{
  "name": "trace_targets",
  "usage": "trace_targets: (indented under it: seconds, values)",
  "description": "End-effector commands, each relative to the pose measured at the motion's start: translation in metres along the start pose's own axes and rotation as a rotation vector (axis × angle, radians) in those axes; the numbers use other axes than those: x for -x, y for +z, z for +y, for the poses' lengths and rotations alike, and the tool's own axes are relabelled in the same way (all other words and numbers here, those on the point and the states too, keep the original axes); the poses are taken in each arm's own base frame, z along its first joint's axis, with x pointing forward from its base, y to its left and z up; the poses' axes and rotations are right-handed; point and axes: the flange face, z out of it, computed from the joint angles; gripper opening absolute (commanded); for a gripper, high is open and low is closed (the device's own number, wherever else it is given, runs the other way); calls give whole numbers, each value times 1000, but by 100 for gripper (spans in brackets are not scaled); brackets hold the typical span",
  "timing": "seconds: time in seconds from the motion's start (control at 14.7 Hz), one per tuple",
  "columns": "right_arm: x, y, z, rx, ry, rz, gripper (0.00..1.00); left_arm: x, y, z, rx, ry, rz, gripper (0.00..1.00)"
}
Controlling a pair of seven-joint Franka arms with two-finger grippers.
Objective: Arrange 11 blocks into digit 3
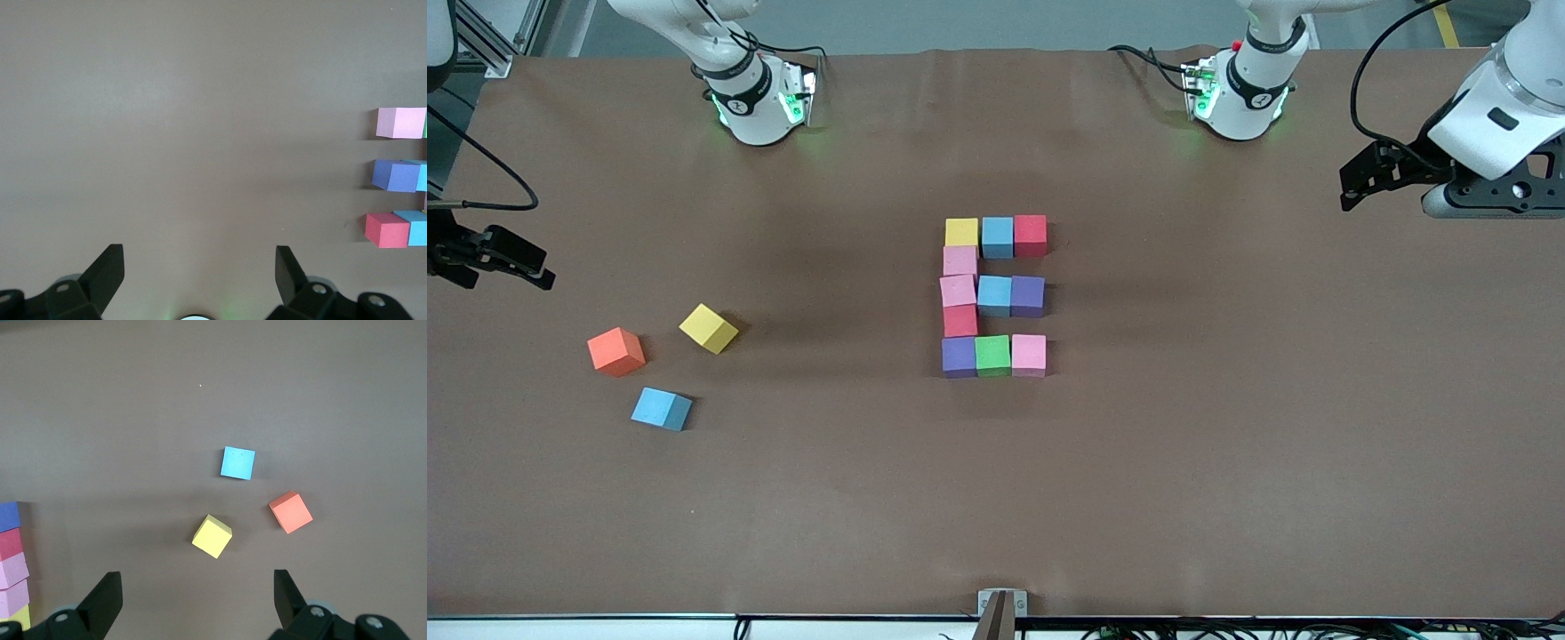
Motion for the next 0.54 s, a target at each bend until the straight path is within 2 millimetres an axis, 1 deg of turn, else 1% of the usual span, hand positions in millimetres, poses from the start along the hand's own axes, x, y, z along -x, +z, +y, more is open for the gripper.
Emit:
trace_targets:
  seconds: [0.0, 0.14, 0.27, 0.48]
  values:
    - [4, -4, -3, 1, -11, 1, 100, 11, -9, -2, 15, -67, 2, 100]
    - [4, -4, -3, 1, -12, 4, 100, 11, -10, 0, 13, -108, 2, 100]
    - [4, -4, -3, 1, -12, 5, 100, 10, -9, 0, 12, -93, -2, 100]
    - [4, -4, -3, 1, -9, 7, 100, 8, -13, -1, 12, -91, 5, 100]
